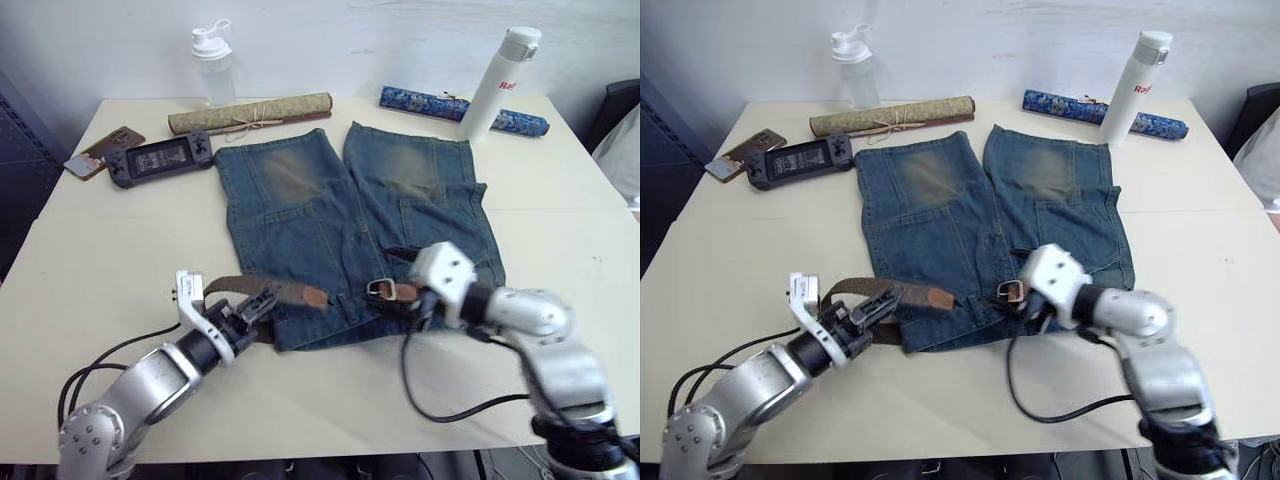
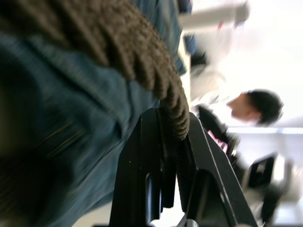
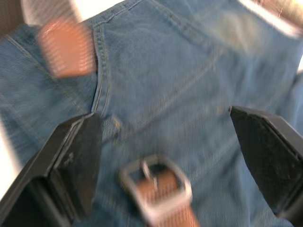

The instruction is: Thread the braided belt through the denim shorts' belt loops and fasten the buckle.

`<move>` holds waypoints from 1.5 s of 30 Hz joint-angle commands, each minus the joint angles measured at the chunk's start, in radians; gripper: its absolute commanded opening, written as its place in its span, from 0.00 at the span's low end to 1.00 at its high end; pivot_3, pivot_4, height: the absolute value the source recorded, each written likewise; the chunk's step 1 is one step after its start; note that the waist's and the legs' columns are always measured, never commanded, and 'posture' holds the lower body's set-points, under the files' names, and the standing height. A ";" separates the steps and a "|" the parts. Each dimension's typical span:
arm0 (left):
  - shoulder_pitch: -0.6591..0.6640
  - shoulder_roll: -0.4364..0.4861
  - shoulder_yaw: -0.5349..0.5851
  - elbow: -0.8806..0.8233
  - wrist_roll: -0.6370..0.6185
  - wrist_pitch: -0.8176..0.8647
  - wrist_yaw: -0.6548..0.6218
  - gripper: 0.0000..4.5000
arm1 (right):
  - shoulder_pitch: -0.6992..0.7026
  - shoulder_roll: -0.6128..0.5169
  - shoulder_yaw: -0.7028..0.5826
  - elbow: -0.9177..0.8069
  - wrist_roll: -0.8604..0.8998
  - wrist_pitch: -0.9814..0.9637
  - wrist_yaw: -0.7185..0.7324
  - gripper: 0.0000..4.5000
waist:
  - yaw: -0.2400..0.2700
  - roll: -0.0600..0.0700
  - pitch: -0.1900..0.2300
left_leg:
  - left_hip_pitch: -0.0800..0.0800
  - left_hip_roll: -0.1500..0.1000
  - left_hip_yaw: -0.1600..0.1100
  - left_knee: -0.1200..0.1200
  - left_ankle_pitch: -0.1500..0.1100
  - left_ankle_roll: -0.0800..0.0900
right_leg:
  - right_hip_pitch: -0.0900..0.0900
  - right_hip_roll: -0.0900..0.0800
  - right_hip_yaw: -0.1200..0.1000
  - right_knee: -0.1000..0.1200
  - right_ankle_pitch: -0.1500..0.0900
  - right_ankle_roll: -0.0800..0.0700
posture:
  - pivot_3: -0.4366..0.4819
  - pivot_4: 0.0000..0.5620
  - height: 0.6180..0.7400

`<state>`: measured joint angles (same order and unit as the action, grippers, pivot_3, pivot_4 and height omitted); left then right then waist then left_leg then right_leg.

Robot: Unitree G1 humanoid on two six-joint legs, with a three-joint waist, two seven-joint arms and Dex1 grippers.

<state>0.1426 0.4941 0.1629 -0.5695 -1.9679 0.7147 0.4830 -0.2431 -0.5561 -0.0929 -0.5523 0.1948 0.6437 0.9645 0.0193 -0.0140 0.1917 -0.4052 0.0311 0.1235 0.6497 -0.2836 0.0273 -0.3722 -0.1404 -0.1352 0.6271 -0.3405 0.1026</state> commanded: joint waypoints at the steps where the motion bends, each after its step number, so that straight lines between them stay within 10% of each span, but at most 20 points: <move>1: 0.011 0.052 -0.014 0.002 -0.004 0.039 -0.067 0.00 | -0.029 -0.058 -0.094 -0.049 0.221 0.152 0.074 1.00 | 0.002 0.000 0.000 | 0.000 0.000 0.000 0.000 0.000 0.000 | 0.000 -0.004 0.000 0.000 0.000 0.000 | 0.48 0.27 0.82; 35: -0.196 -0.003 -0.227 0.052 0.090 -0.055 0.184 0.00 | 0.000 -0.141 -0.106 -0.175 0.622 0.323 -0.244 1.00 | 0.006 0.001 0.000 | -0.001 -0.002 0.000 0.000 -0.001 0.001 | 0.000 -0.007 -0.001 0.000 0.001 0.001 | 0.48 0.27 0.82; 45: -0.052 -0.024 0.060 -0.012 -0.004 -0.059 -0.134 0.00 | 0.020 -0.213 0.326 -0.140 0.212 -0.027 -0.161 1.00 | -0.003 0.000 0.000 | 0.000 -0.001 0.001 -0.001 0.000 -0.001 | -0.001 -0.005 -0.001 -0.001 0.001 0.001 | 0.48 0.27 0.82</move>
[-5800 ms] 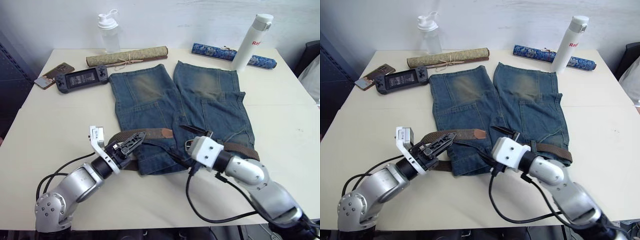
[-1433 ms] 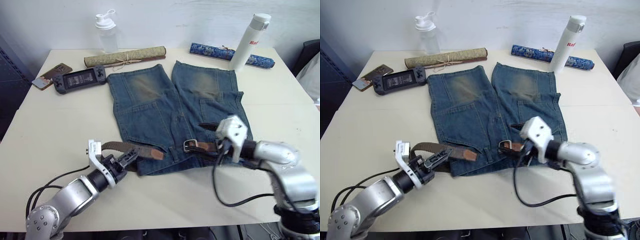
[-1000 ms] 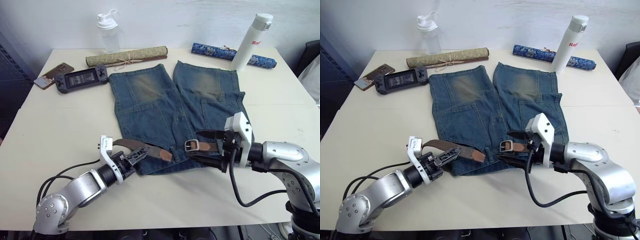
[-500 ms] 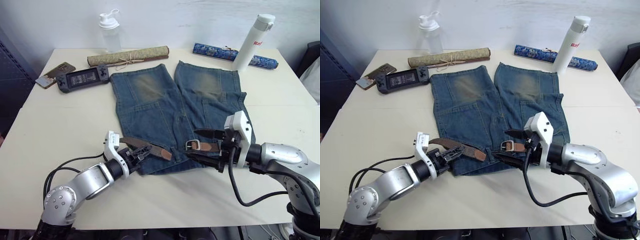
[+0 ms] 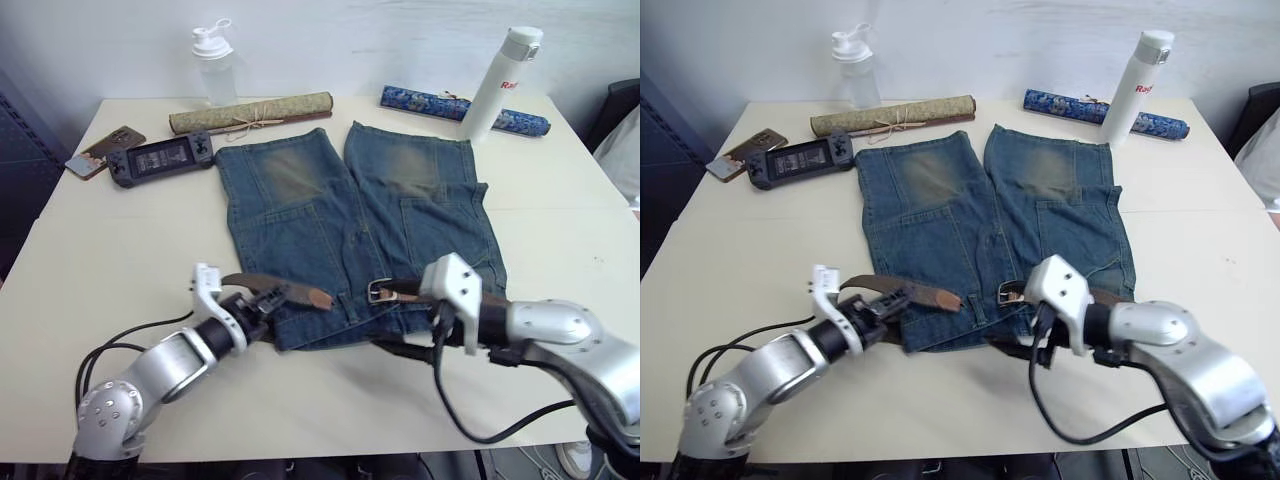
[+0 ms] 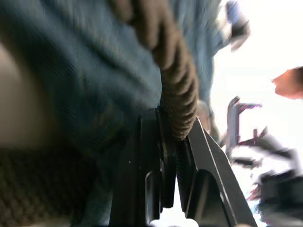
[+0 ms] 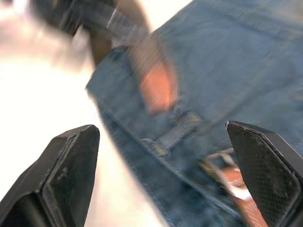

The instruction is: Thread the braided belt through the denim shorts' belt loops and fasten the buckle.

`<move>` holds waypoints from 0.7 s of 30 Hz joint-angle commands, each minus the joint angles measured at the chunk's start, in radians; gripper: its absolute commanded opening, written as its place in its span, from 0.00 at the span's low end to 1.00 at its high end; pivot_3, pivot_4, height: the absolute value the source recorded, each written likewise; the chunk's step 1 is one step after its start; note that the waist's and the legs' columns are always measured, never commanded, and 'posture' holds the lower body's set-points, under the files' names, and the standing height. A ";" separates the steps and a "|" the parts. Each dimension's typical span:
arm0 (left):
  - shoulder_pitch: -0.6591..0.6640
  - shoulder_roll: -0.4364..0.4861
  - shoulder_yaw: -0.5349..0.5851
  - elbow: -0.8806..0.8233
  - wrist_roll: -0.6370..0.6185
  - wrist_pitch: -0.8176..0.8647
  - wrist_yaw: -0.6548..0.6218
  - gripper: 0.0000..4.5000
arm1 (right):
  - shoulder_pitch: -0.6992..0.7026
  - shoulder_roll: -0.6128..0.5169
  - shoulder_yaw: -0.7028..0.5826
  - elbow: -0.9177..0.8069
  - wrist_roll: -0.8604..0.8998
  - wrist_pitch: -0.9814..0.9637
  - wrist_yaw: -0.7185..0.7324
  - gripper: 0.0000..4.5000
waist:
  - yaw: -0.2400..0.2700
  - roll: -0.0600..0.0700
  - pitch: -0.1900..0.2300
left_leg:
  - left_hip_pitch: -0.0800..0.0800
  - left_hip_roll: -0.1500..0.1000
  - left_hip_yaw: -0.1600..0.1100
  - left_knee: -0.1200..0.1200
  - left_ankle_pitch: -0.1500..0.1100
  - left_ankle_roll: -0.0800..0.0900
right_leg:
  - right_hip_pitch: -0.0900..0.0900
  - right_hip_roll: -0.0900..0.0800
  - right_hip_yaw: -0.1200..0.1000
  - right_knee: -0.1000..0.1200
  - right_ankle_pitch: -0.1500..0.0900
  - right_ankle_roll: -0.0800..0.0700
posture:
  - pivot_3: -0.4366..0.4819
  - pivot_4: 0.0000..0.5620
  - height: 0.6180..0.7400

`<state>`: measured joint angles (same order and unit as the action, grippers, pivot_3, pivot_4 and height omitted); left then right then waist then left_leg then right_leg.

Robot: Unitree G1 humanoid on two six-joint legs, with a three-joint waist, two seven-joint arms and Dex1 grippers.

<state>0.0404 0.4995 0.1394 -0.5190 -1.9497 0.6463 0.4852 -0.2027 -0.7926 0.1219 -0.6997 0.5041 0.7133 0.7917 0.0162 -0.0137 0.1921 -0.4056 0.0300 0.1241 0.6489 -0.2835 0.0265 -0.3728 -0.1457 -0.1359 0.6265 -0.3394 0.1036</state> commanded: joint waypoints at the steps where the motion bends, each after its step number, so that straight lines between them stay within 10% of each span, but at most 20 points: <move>1: 0.064 -0.038 0.097 -0.069 -0.022 0.010 -0.162 0.00 | -0.029 0.044 0.144 0.021 -0.112 -0.106 0.010 1.00 | 0.000 0.000 0.000 | 0.000 0.000 0.000 0.000 0.000 0.000 | 0.000 0.000 0.000 0.000 0.000 0.000 | 0.48 0.27 0.82; 7: 0.072 -0.046 0.102 -0.089 -0.022 -0.003 -0.184 0.00 | -0.094 0.135 0.273 0.136 -0.180 -0.084 0.006 1.00 | 0.010 -0.001 0.000 | 0.000 -0.001 -0.001 0.002 0.001 0.001 | 0.001 -0.001 0.000 0.000 0.000 0.000 | 0.48 0.27 0.82; 18: 0.043 -0.055 0.098 -0.082 -0.022 -0.031 -0.159 0.00 | -0.138 0.318 0.354 0.291 -0.250 0.052 -0.117 0.00 | 0.001 -0.002 -0.001 | 0.000 0.000 -0.001 0.001 0.000 0.001 | 0.001 -0.001 -0.001 0.000 0.000 0.000 | 0.48 0.27 0.82; 21: 0.031 -0.070 0.098 -0.083 -0.022 -0.051 -0.146 0.00 | -0.173 0.392 0.361 0.361 -0.289 0.042 -0.171 0.00 | -0.006 -0.002 -0.001 | 0.000 0.001 -0.001 0.001 0.000 0.000 | 0.001 0.000 -0.001 0.000 0.000 0.000 | 0.48 0.27 0.82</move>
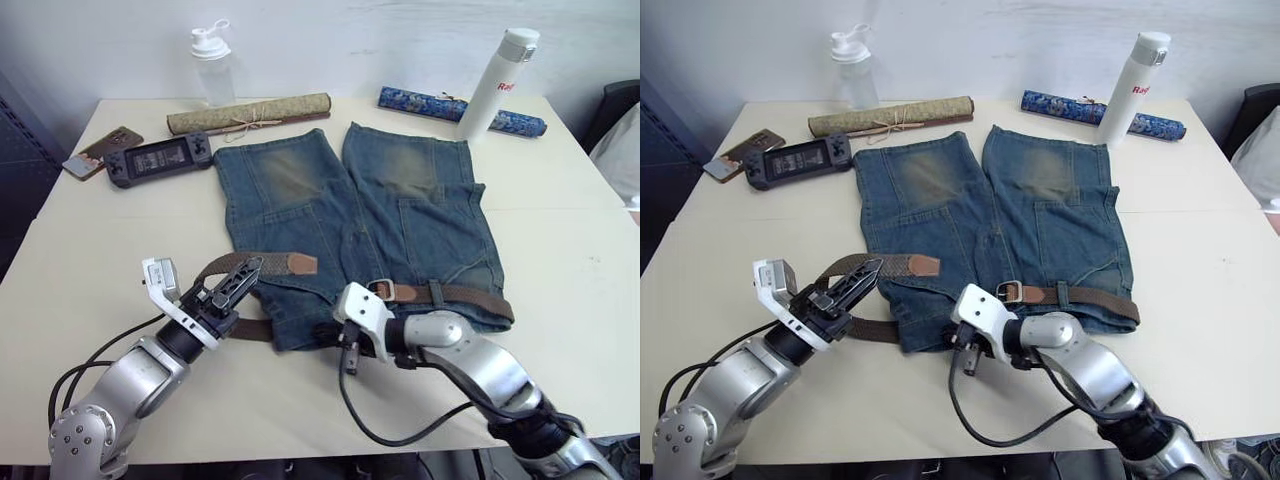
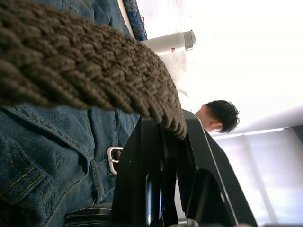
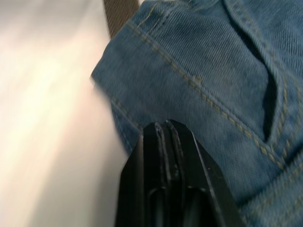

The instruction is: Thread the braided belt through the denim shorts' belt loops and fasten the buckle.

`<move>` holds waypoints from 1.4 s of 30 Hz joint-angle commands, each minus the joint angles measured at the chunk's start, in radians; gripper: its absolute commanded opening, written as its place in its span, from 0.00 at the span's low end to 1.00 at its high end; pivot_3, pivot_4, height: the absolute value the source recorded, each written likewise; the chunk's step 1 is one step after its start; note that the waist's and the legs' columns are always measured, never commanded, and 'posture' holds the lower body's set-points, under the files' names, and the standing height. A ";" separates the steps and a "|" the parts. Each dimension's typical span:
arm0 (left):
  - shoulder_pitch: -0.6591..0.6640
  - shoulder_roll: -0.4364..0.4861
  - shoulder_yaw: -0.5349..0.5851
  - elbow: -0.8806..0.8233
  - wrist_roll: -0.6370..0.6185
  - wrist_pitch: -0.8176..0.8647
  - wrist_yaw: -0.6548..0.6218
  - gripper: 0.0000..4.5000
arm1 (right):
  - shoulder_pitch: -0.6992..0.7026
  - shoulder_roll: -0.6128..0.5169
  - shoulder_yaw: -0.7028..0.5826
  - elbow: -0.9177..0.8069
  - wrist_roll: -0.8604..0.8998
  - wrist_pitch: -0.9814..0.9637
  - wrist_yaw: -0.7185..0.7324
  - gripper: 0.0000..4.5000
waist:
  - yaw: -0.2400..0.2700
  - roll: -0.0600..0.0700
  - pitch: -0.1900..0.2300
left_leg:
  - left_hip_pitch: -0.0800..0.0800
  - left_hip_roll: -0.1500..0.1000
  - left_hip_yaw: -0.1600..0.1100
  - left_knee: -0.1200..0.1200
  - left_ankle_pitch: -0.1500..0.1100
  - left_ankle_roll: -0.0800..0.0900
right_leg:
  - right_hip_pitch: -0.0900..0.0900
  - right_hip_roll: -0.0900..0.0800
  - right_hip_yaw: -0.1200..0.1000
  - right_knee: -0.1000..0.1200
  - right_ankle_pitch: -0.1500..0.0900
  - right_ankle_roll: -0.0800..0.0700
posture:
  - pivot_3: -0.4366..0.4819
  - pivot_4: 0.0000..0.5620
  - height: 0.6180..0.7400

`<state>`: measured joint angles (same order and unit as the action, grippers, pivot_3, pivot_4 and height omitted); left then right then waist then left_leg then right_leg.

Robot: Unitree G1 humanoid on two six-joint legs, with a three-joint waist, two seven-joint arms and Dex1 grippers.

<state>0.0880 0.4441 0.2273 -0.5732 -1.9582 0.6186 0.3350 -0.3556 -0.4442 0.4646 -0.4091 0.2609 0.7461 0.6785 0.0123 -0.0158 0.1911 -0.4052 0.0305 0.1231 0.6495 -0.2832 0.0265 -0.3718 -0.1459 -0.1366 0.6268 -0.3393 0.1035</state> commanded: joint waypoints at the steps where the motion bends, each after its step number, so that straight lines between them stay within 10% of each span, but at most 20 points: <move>1: -0.022 -0.025 0.012 -0.029 -0.014 -0.032 0.010 0.00 | -0.042 0.082 0.013 0.103 -0.053 0.008 -0.080 0.00 | -0.007 0.000 0.000 | 0.000 0.000 0.000 0.000 0.000 0.000 | 0.000 0.000 0.000 0.000 0.000 0.000 | 0.48 0.27 0.82; 21: -0.043 -0.070 0.092 0.019 -0.014 -0.097 0.070 0.00 | -0.213 0.435 -0.023 0.440 -0.112 -0.069 -0.233 0.00 | -0.030 0.000 0.000 | 0.000 0.001 0.000 -0.001 0.001 -0.002 | -0.002 0.002 0.001 0.003 0.000 -0.001 | 0.48 0.27 0.82; 32: 0.014 0.029 0.112 0.118 0.029 -0.021 -0.047 0.00 | -0.124 0.278 -0.097 0.039 -0.011 0.040 -0.124 0.00 | -0.037 0.000 0.000 | -0.003 0.000 0.000 -0.002 0.000 -0.001 | -0.003 0.006 0.002 0.002 0.000 0.000 | 0.48 0.27 0.82; 42: 0.043 0.075 0.060 0.139 0.188 0.077 -0.199 0.00 | -0.049 0.004 -0.418 -0.200 0.258 0.171 0.038 0.95 | -0.031 0.000 0.000 | -0.003 0.000 0.000 -0.003 -0.001 -0.001 | -0.004 0.001 0.002 -0.001 0.000 -0.001 | 0.48 0.27 0.82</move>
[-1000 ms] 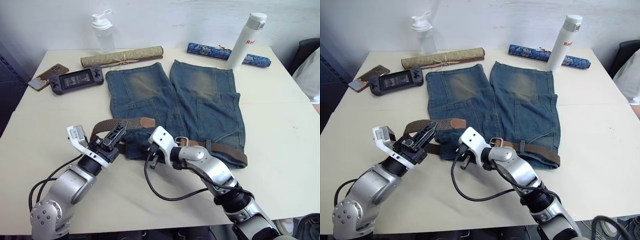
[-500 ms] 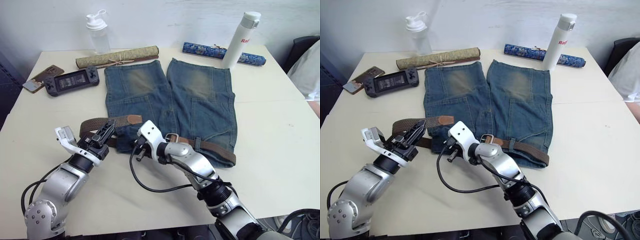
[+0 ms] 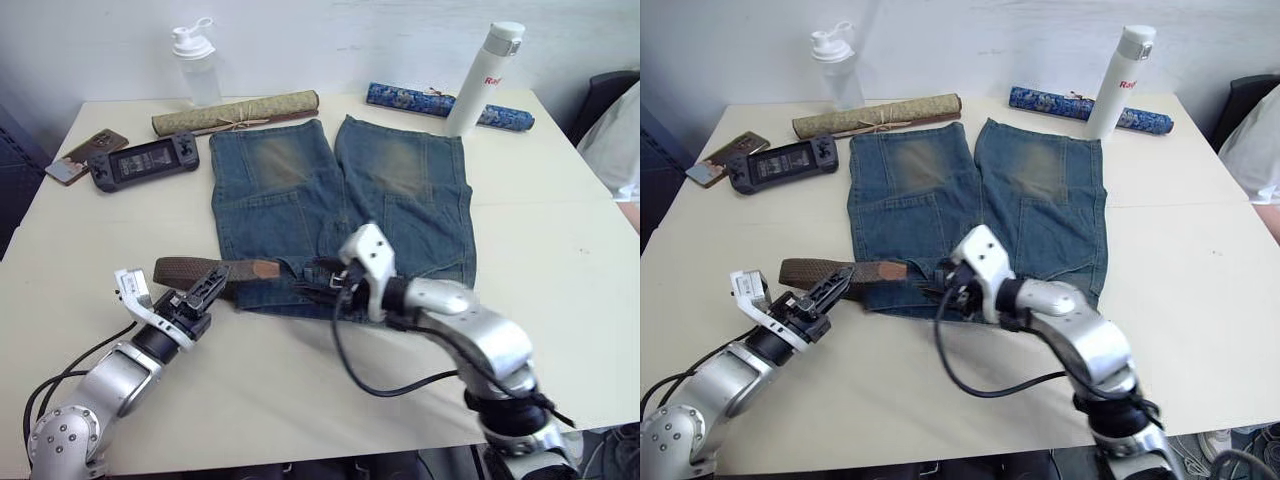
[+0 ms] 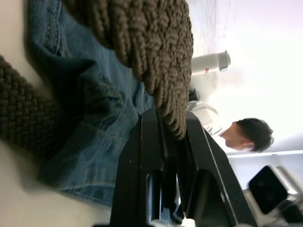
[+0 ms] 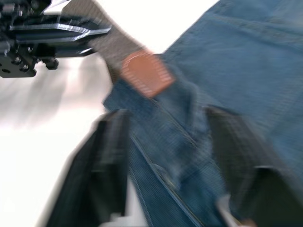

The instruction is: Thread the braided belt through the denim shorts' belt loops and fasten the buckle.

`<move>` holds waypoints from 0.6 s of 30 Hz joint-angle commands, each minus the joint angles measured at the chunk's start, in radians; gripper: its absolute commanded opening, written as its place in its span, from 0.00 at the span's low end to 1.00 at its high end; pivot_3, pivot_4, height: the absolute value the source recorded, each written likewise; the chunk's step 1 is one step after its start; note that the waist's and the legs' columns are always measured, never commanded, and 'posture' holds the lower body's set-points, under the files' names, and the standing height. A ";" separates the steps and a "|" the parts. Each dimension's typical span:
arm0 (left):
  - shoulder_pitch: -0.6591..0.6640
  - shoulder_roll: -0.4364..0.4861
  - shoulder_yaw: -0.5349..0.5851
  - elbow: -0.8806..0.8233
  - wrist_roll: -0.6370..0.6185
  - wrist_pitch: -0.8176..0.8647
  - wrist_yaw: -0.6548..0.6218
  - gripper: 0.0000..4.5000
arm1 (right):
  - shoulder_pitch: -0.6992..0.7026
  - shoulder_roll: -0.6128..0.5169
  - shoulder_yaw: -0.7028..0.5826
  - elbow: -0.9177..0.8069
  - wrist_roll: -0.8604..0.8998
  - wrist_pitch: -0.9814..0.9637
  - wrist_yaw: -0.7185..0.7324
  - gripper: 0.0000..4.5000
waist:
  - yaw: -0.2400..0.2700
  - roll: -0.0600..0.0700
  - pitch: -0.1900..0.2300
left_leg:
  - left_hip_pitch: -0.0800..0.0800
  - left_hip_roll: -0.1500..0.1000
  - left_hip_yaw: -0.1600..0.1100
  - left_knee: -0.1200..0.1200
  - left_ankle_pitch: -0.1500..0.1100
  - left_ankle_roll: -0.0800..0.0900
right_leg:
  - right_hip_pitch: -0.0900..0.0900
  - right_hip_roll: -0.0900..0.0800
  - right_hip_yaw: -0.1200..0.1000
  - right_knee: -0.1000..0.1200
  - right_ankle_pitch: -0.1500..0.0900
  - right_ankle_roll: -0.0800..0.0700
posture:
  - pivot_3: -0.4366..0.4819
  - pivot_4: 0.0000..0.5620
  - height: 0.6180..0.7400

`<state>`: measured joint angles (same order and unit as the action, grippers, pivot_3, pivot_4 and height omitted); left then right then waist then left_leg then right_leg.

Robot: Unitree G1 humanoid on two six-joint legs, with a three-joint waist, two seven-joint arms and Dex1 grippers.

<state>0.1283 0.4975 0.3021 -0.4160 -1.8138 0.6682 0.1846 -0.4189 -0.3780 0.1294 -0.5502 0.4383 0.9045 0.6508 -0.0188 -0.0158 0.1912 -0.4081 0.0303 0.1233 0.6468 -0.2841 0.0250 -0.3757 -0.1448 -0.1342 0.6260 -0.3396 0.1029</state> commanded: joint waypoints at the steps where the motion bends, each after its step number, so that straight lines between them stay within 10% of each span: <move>1: 0.004 0.022 -0.024 -0.020 0.072 0.031 -0.056 0.00 | 0.029 -0.110 -0.106 -0.061 0.096 0.010 0.097 0.95 | 0.002 0.000 0.000 | 0.000 0.000 0.000 0.000 0.000 0.000 | 0.000 0.000 0.000 0.000 0.000 0.000 | 0.48 0.27 0.82; 18: -0.129 -0.037 -0.118 -0.009 0.249 0.033 0.059 0.00 | 0.102 -0.290 -0.184 -0.069 0.243 0.004 0.181 0.95 | 0.021 0.000 0.000 | 0.001 0.000 0.000 0.001 -0.001 0.002 | 0.001 -0.002 -0.001 0.001 0.000 0.000 | 0.48 0.27 0.82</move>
<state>0.0095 0.4722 0.1866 -0.4145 -1.5709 0.7019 0.2142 -0.3215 -0.6611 -0.0312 -0.5795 0.6502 0.9160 0.8363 0.0026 -0.0156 0.1917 -0.4074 0.0297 0.1236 0.6477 -0.2849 0.0270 -0.3745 -0.1472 -0.1349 0.6265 -0.3393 0.1035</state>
